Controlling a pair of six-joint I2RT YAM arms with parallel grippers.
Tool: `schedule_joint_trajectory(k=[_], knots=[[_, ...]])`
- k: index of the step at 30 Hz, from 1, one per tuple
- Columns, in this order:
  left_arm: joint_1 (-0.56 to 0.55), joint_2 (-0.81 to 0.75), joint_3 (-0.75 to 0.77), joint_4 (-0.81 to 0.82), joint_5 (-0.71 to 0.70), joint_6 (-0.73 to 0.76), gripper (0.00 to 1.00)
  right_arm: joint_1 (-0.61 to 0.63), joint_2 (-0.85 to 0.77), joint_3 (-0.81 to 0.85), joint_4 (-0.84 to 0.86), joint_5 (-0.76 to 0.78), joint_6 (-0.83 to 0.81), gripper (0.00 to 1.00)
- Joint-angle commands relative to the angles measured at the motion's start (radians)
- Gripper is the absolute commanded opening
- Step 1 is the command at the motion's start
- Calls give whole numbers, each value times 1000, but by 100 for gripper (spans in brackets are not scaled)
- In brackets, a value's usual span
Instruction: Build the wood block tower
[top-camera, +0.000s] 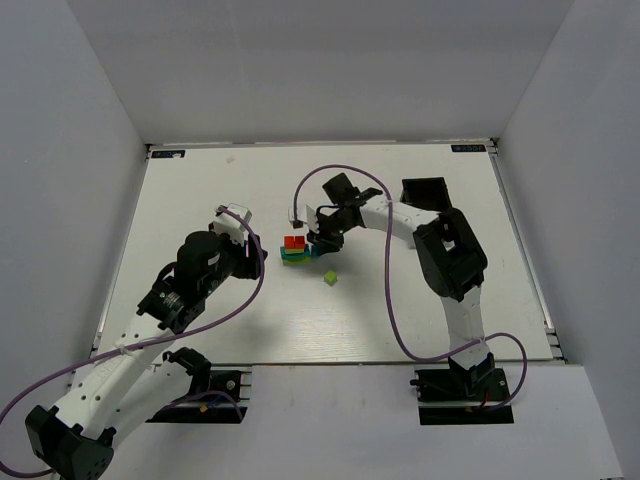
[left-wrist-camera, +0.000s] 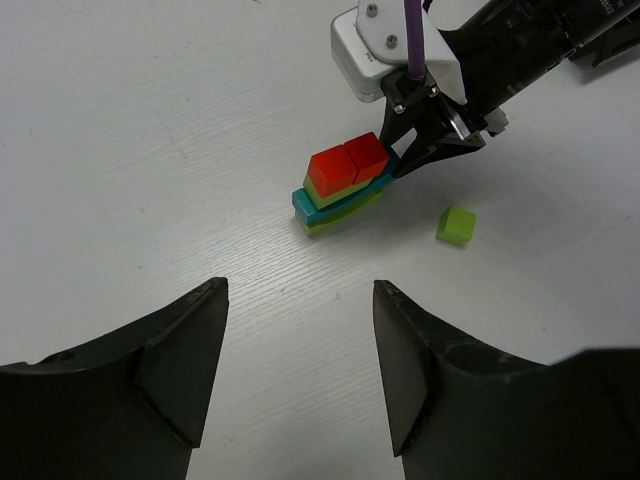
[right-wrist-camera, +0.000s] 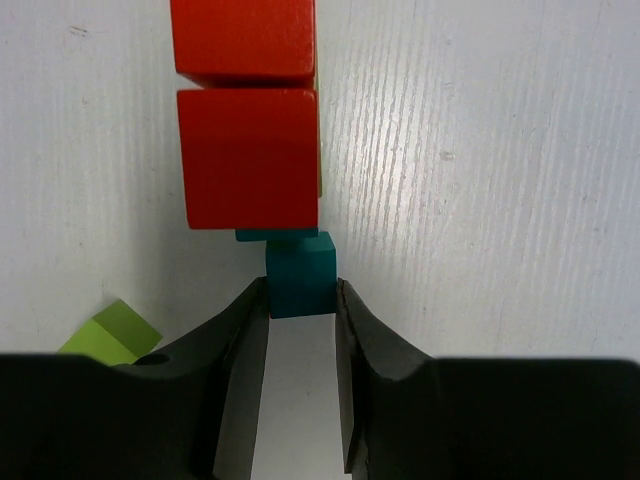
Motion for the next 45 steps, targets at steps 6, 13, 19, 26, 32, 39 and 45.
schedule_joint_trajectory(k=[6,13,19,26,32,39,45], knots=[[5,-15,6,4,7,0,70,21,-1,13,21,-7,21,14],[5,-15,6,4,7,0,70,22,1,13,18,-1,19,17],[5,-15,6,4,7,0,70,25,-1,13,9,2,13,23],[5,-25,6,4,7,0,70,25,-1,11,6,2,13,28],[5,-25,6,4,7,0,70,34,1,13,3,2,10,31],[5,-25,6,4,7,0,70,31,-1,10,-3,9,7,40],[5,-25,6,4,7,0,70,36,-6,7,-3,12,8,59]])
